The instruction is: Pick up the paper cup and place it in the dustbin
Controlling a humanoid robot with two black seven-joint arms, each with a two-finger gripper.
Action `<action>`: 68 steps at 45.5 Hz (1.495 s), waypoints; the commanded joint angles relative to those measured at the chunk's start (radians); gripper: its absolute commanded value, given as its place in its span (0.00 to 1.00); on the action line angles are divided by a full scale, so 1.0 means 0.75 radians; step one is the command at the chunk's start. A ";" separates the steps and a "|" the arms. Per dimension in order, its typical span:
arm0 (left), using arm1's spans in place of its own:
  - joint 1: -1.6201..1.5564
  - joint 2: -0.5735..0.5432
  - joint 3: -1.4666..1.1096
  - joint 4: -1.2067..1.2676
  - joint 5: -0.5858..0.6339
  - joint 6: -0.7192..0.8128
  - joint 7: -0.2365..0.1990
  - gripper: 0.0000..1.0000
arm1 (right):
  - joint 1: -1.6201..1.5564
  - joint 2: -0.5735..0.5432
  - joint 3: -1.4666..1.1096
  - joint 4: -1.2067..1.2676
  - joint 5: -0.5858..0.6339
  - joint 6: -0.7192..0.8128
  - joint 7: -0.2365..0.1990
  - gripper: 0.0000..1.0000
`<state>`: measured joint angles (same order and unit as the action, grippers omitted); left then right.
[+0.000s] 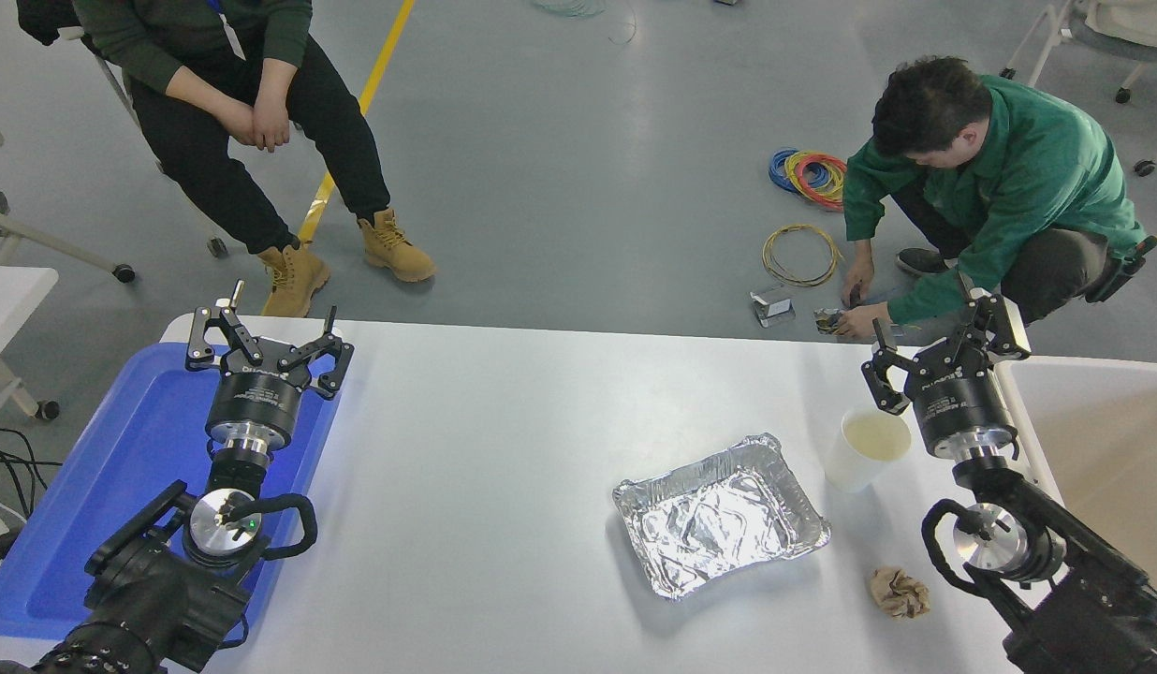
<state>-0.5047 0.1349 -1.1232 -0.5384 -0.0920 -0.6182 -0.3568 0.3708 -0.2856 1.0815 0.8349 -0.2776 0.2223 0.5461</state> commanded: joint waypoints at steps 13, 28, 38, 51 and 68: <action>0.000 0.000 0.000 0.000 0.000 0.000 -0.001 1.00 | 0.013 0.000 0.000 -0.011 0.000 -0.002 0.000 1.00; 0.000 0.000 0.000 0.000 0.000 0.000 -0.001 1.00 | 0.011 -0.004 0.002 -0.011 0.000 -0.002 0.000 1.00; 0.000 0.000 0.000 0.000 0.000 0.000 -0.001 1.00 | 0.011 -0.012 0.002 -0.013 0.000 -0.002 0.000 1.00; 0.000 0.000 -0.002 0.000 0.000 0.000 -0.001 1.00 | 0.031 -0.010 0.002 -0.011 0.000 -0.004 0.000 1.00; 0.000 0.000 0.000 0.000 0.000 0.000 -0.001 1.00 | 0.080 -0.077 -0.002 -0.013 0.000 -0.006 -0.002 1.00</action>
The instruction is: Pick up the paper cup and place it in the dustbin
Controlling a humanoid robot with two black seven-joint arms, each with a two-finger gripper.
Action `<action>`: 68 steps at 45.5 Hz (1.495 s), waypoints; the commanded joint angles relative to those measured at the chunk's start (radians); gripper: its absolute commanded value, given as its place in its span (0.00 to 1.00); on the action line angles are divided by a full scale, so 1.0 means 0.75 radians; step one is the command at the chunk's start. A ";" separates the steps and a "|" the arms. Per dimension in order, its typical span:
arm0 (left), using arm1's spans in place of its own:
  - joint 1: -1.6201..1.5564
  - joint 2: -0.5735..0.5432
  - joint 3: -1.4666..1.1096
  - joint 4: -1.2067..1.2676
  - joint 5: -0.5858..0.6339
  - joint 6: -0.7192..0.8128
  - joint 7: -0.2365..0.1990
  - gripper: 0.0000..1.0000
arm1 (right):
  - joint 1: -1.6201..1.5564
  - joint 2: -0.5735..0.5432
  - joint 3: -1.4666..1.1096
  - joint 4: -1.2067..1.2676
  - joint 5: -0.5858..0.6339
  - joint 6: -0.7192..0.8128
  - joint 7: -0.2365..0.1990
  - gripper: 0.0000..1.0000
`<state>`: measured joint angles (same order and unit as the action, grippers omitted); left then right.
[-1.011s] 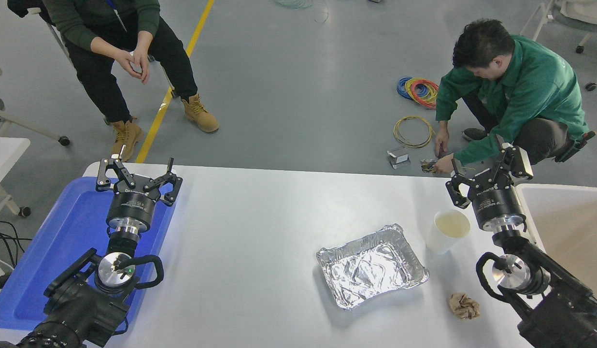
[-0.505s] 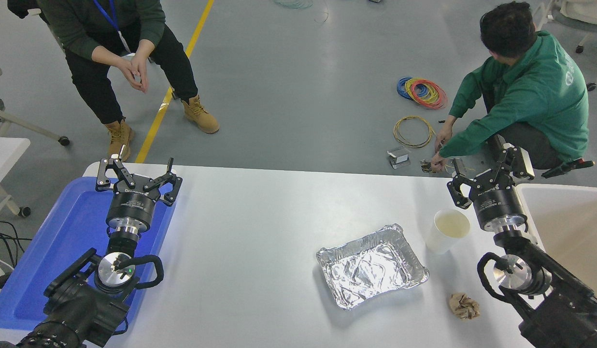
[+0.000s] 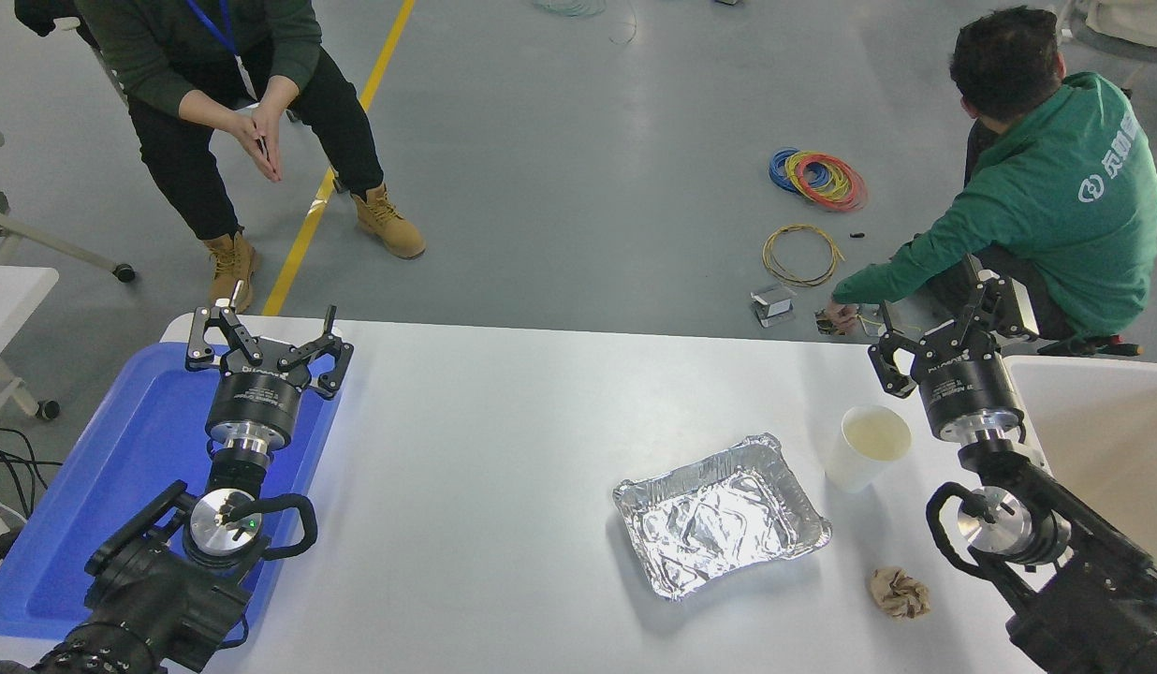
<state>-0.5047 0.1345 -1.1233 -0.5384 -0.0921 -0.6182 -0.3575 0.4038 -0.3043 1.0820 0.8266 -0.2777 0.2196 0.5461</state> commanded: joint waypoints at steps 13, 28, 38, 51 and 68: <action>0.000 0.001 0.001 0.000 0.000 0.000 0.000 1.00 | 0.175 -0.222 -0.238 -0.008 0.004 -0.006 -0.002 1.00; 0.000 0.001 0.001 0.000 0.000 0.000 0.000 1.00 | 0.361 -0.418 -0.591 -0.008 0.004 -0.002 -0.002 1.00; 0.000 0.001 0.001 0.000 0.000 0.000 0.000 1.00 | 0.607 -0.606 -1.035 -0.014 0.004 0.008 -0.002 1.00; 0.000 0.001 0.001 0.000 0.000 0.000 0.002 1.00 | 0.938 -0.770 -1.536 0.002 -0.006 0.087 -0.016 1.00; 0.000 0.001 0.001 0.000 0.000 -0.002 0.002 1.00 | 1.562 -0.756 -2.553 0.002 -0.024 0.390 -0.309 1.00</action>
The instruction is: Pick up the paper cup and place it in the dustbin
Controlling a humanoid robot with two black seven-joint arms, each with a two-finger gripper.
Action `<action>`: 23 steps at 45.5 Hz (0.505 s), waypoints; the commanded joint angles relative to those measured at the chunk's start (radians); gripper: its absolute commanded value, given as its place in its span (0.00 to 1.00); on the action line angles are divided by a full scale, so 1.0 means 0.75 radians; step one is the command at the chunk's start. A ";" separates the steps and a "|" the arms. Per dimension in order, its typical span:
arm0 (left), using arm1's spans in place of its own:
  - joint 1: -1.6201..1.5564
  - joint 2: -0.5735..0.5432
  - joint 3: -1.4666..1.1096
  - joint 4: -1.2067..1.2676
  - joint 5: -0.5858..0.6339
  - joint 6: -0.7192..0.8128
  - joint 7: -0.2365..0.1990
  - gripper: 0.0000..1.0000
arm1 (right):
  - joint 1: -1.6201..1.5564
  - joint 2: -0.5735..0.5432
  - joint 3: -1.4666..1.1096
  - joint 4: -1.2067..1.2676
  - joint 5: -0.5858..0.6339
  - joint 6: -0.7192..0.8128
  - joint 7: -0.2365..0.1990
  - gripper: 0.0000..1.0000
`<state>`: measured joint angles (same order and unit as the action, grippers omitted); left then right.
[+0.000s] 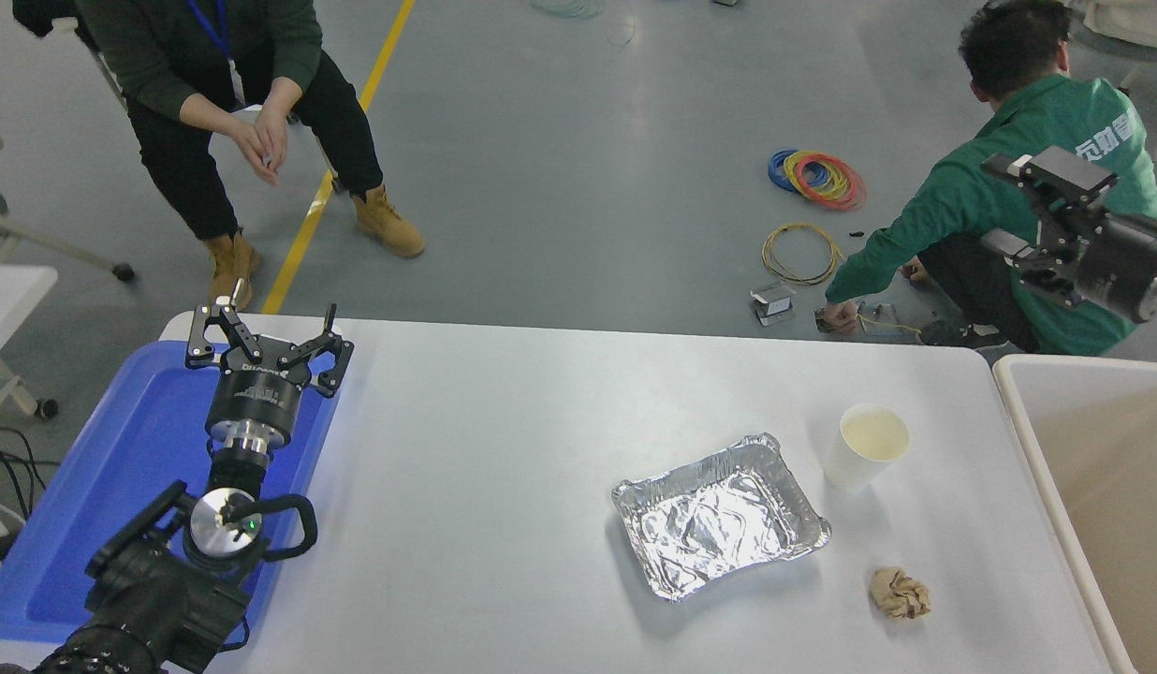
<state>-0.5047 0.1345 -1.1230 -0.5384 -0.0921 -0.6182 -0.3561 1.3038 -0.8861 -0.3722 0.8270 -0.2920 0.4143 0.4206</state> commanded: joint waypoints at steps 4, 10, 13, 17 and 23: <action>0.000 0.001 0.000 0.000 0.000 -0.002 0.000 1.00 | 0.468 0.085 -0.827 0.002 0.003 0.174 -0.144 1.00; 0.000 0.001 0.000 0.000 0.000 0.000 0.000 1.00 | 0.567 0.175 -1.029 0.006 0.013 0.206 -0.142 1.00; 0.000 0.001 0.000 0.000 0.000 0.000 -0.002 1.00 | 0.599 0.218 -1.089 0.014 0.013 0.210 -0.142 1.00; 0.000 0.001 0.000 0.000 0.000 0.000 0.000 1.00 | 0.661 0.271 -1.164 0.024 -0.001 0.210 -0.142 1.00; 0.000 0.001 0.000 0.000 0.000 0.000 0.000 1.00 | 0.734 0.359 -1.267 0.045 -0.007 0.231 -0.139 1.00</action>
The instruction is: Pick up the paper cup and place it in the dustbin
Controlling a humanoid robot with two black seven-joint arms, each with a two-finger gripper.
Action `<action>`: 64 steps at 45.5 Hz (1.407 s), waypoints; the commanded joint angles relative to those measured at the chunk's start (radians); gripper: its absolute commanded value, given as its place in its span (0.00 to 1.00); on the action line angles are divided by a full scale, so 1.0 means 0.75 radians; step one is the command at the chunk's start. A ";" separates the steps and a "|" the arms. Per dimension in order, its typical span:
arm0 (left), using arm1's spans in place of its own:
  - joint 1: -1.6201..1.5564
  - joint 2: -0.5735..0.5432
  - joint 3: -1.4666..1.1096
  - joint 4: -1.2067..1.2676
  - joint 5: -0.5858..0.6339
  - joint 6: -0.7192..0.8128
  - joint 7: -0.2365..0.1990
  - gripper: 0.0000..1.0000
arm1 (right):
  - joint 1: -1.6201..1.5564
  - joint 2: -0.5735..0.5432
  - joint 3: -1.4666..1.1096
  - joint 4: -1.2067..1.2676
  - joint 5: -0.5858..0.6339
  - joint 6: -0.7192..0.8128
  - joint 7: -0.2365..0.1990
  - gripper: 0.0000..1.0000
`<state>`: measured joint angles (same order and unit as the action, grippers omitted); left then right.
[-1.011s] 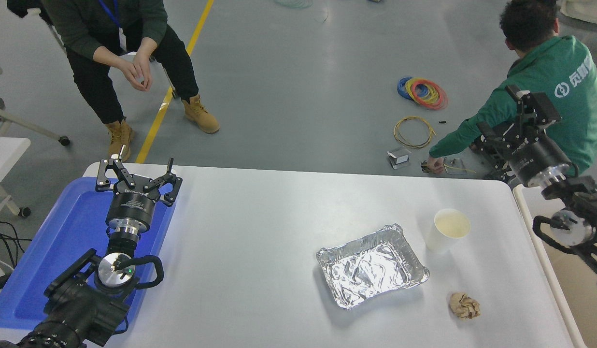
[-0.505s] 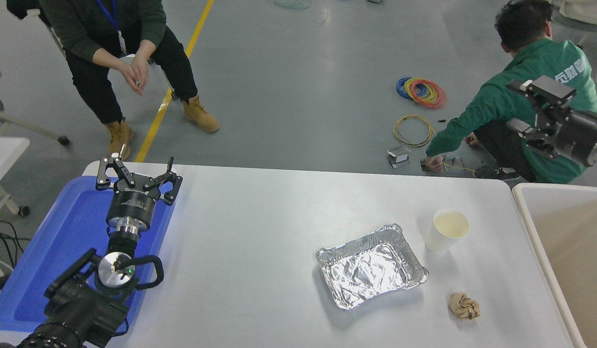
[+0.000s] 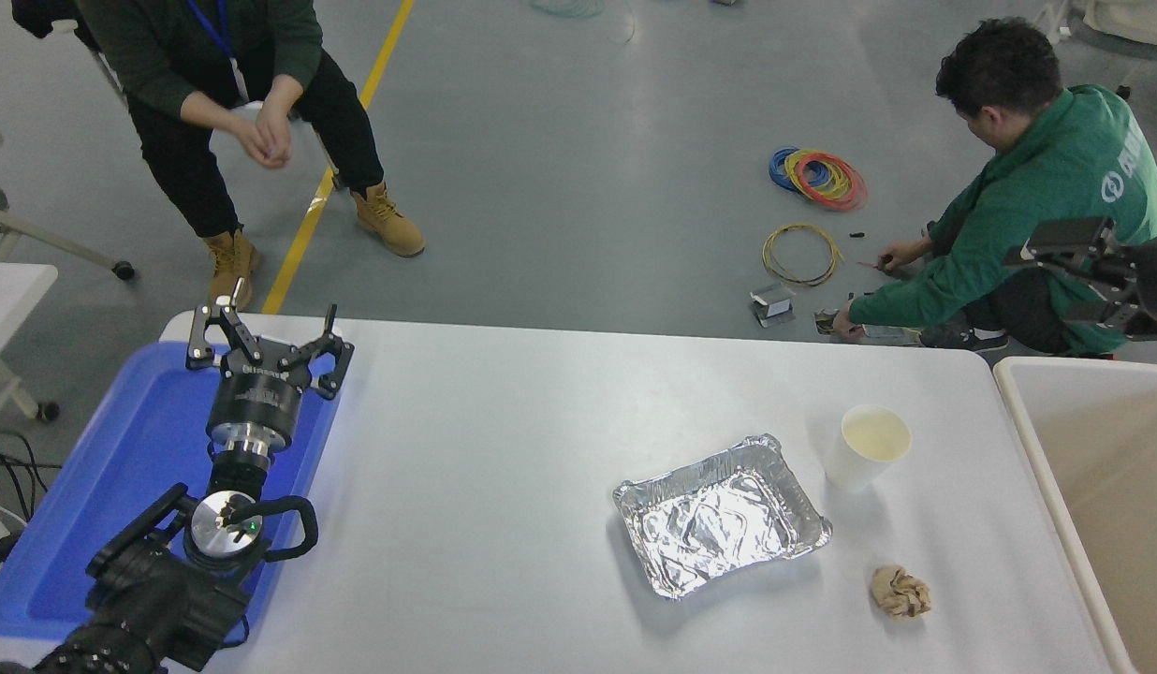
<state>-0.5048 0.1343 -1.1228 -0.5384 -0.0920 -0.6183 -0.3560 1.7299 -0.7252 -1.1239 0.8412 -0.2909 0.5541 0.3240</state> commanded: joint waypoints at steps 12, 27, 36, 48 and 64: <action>-0.002 -0.001 0.000 0.000 0.000 0.000 0.000 1.00 | 0.170 0.278 -0.263 0.036 -0.007 0.171 -0.015 1.00; 0.000 -0.001 0.000 0.000 0.000 -0.002 0.000 1.00 | 0.136 0.374 -0.236 0.083 -0.007 0.155 -0.015 1.00; 0.000 -0.001 0.000 0.000 0.000 0.000 0.000 1.00 | 0.025 0.378 -0.234 0.071 -0.009 0.110 -0.015 1.00; 0.000 0.001 0.000 0.000 0.000 0.000 0.000 1.00 | -0.112 0.417 -0.226 0.073 0.014 -0.019 -0.013 1.00; 0.000 -0.001 0.000 0.000 0.000 0.000 0.000 1.00 | -0.294 0.462 -0.124 0.065 0.018 -0.193 -0.011 1.00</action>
<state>-0.5047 0.1335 -1.1229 -0.5384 -0.0920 -0.6186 -0.3558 1.6022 -0.4010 -1.2548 0.8951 -0.2804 0.4961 0.3144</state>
